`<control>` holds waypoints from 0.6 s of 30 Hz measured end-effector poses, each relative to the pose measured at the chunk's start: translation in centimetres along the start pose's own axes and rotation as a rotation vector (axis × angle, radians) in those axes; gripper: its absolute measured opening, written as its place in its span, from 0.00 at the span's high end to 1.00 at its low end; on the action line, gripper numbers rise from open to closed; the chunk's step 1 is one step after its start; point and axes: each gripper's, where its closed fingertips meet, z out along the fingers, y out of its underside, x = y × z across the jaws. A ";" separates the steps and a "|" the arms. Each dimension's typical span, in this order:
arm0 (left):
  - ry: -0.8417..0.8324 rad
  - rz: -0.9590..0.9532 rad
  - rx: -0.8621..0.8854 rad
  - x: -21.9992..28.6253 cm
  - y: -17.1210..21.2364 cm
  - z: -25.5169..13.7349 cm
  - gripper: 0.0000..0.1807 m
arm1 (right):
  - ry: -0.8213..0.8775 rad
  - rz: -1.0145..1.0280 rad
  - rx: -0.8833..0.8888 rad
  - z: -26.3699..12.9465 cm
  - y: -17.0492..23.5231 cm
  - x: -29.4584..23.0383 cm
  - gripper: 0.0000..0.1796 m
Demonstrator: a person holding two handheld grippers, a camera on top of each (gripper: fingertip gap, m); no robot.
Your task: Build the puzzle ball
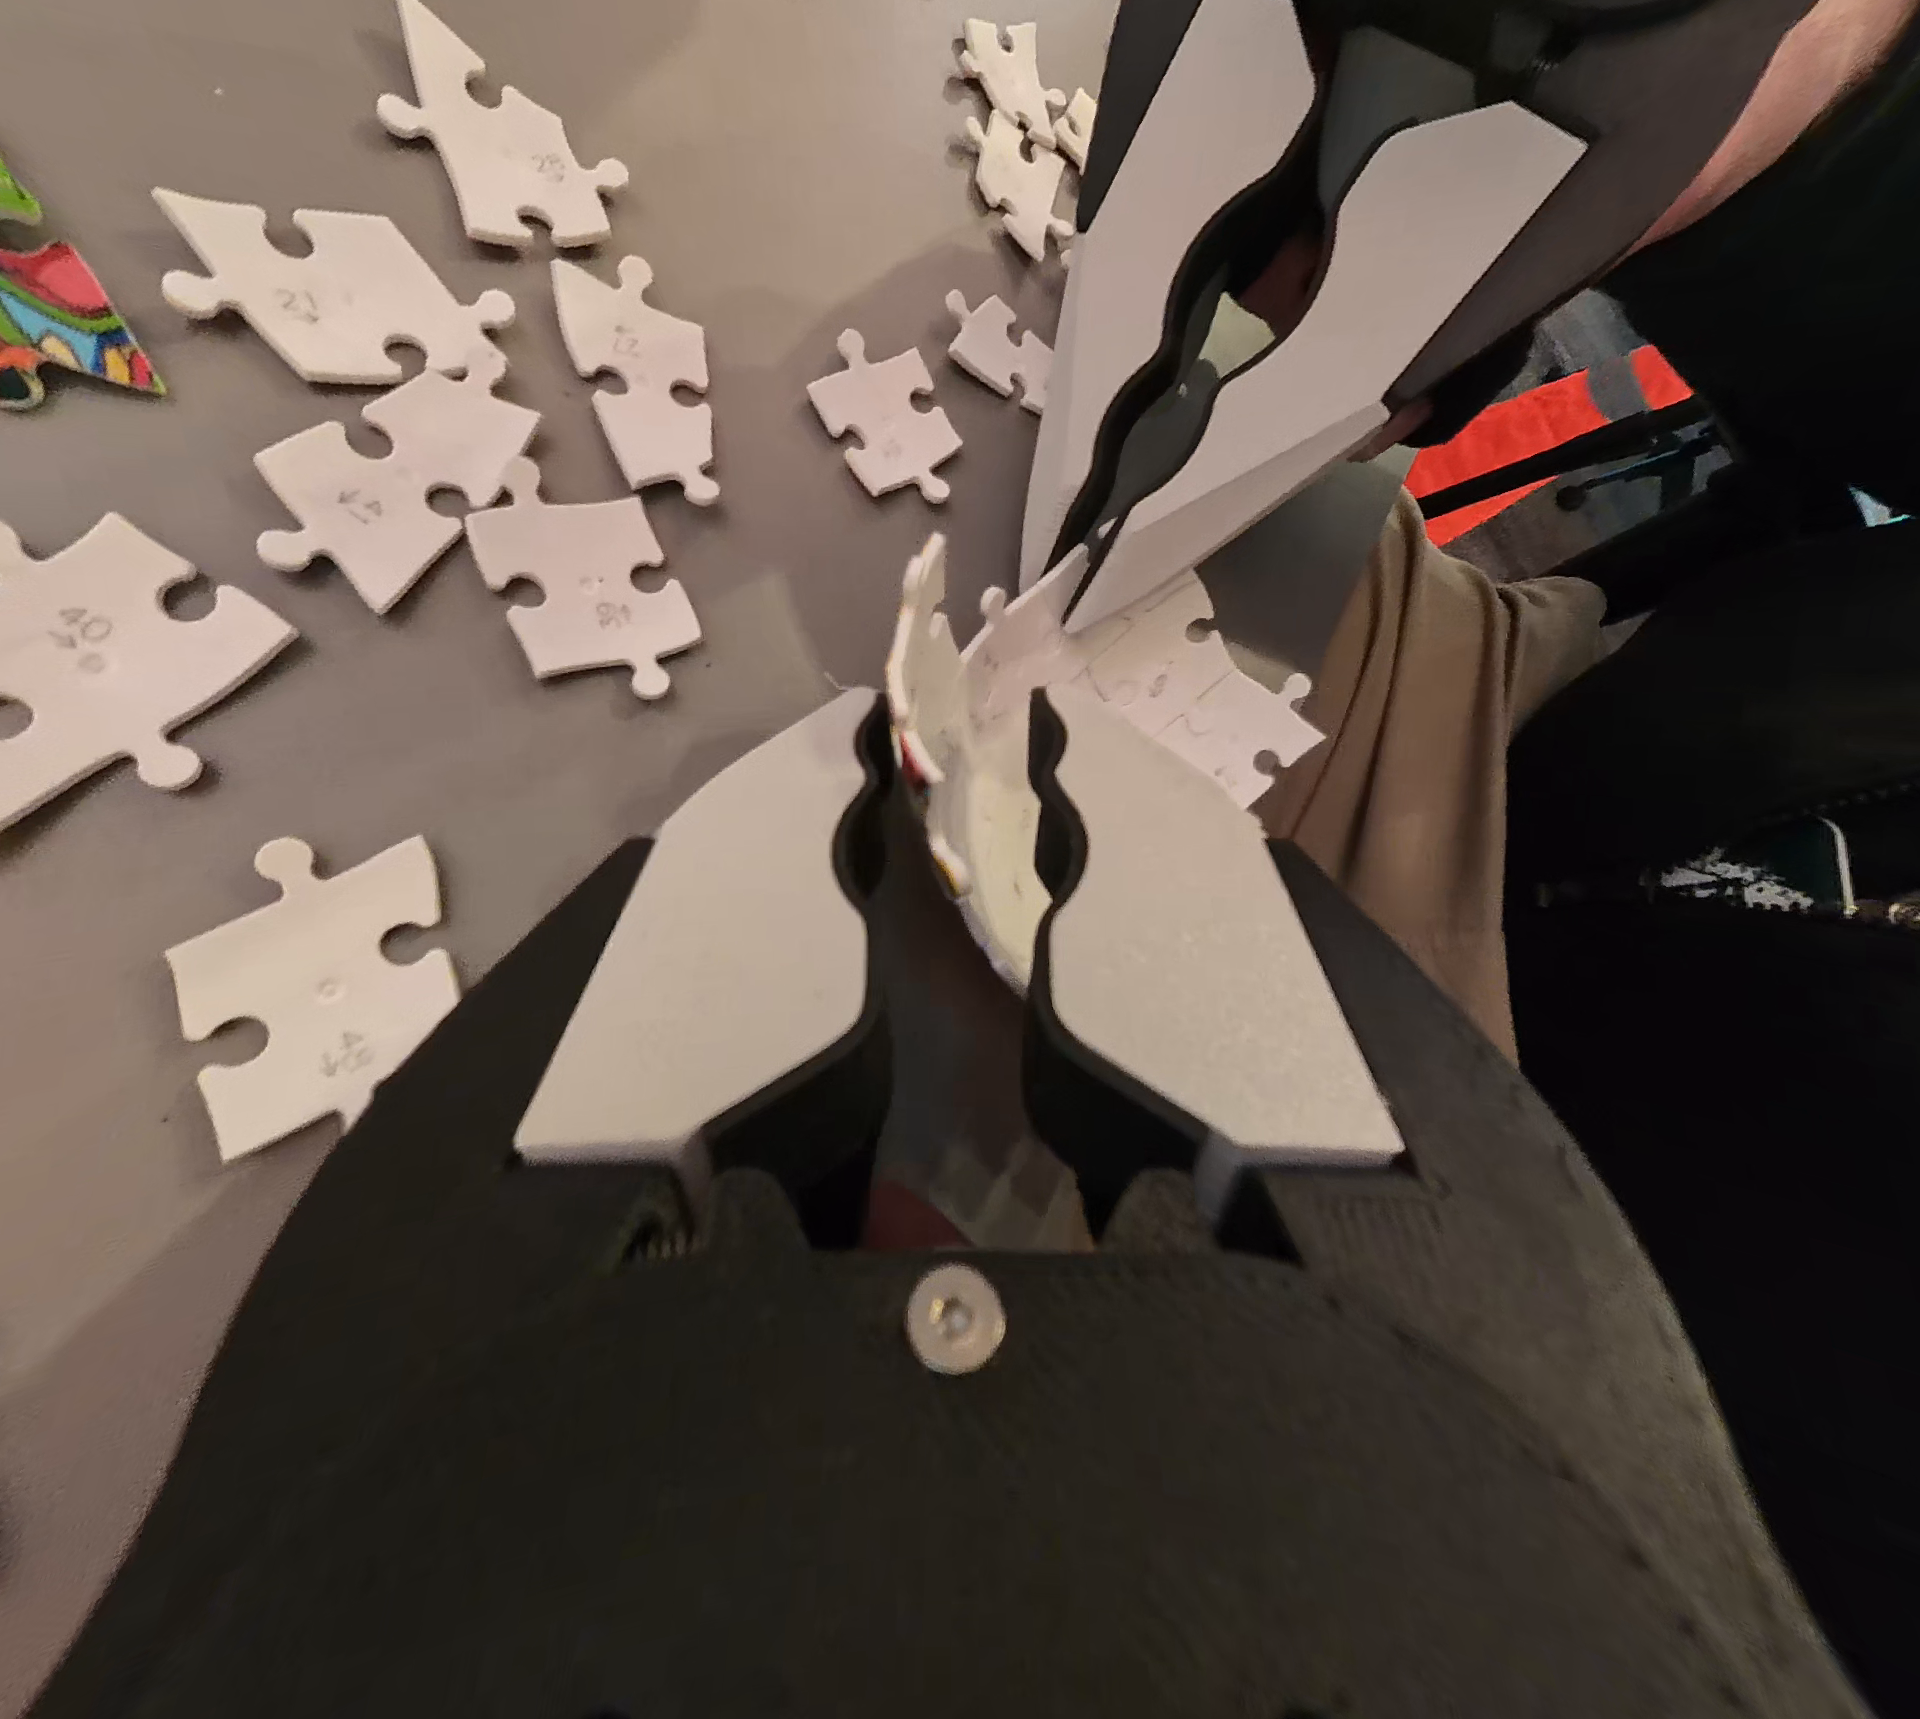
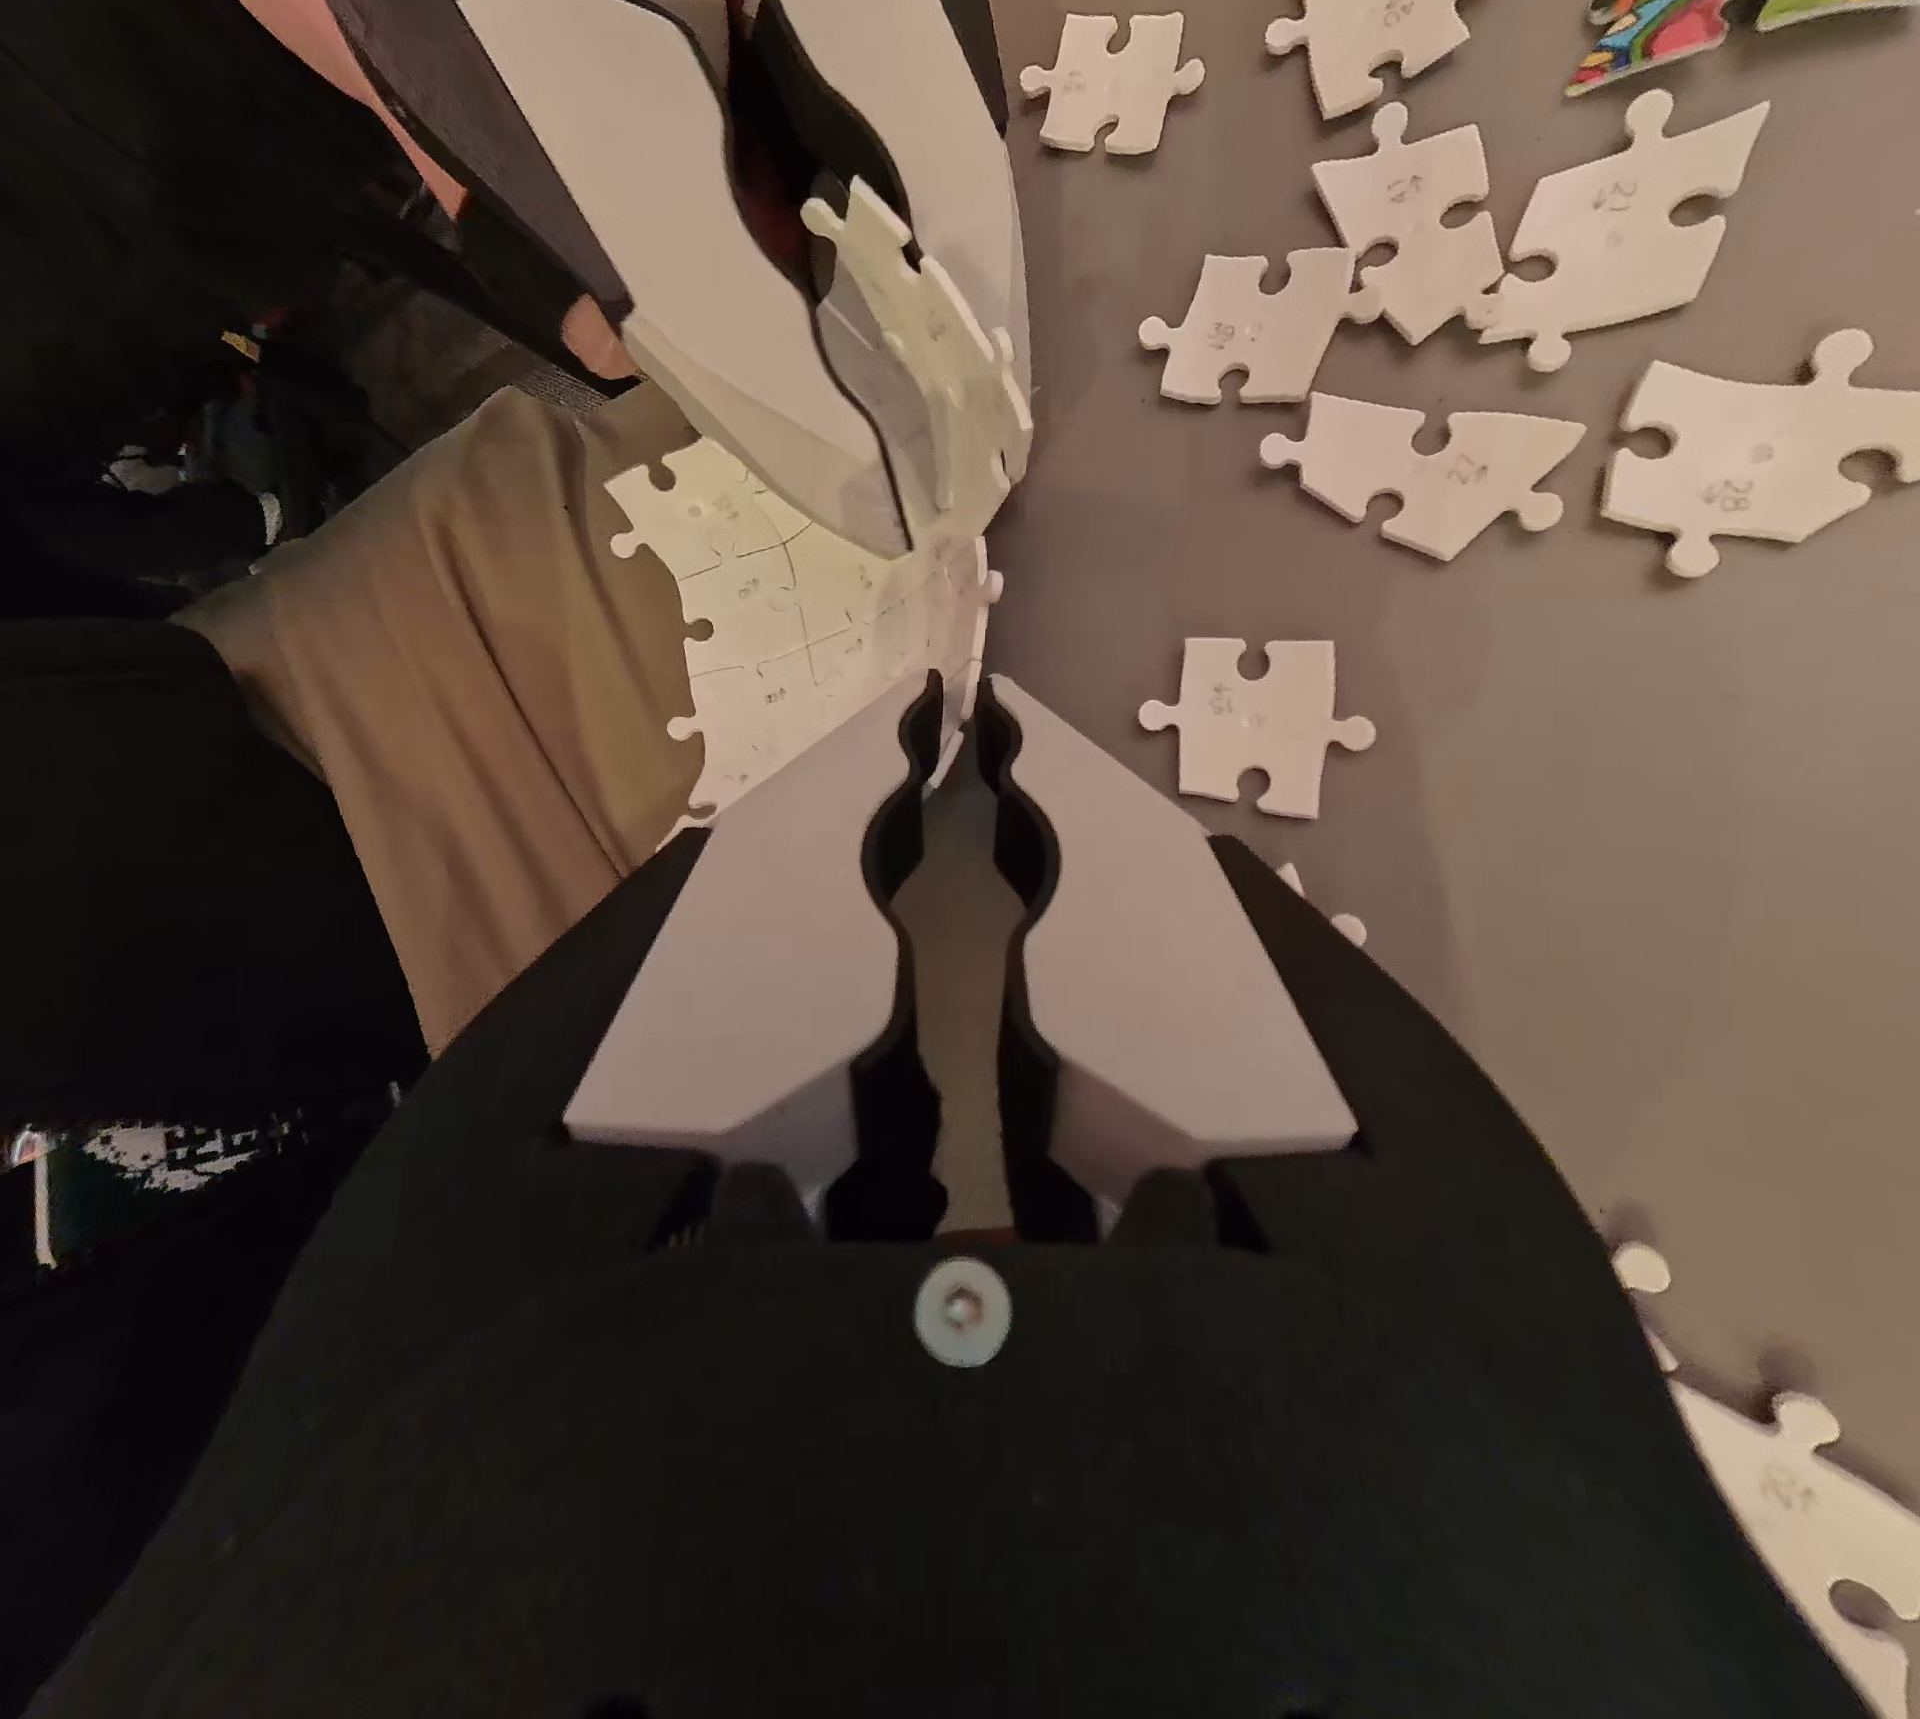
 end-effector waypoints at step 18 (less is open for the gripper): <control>-0.013 -0.026 0.040 -0.3 -0.4 -0.8 0.97 | 0.247 -0.043 0.003 -3.7 0.8 4.3 0.86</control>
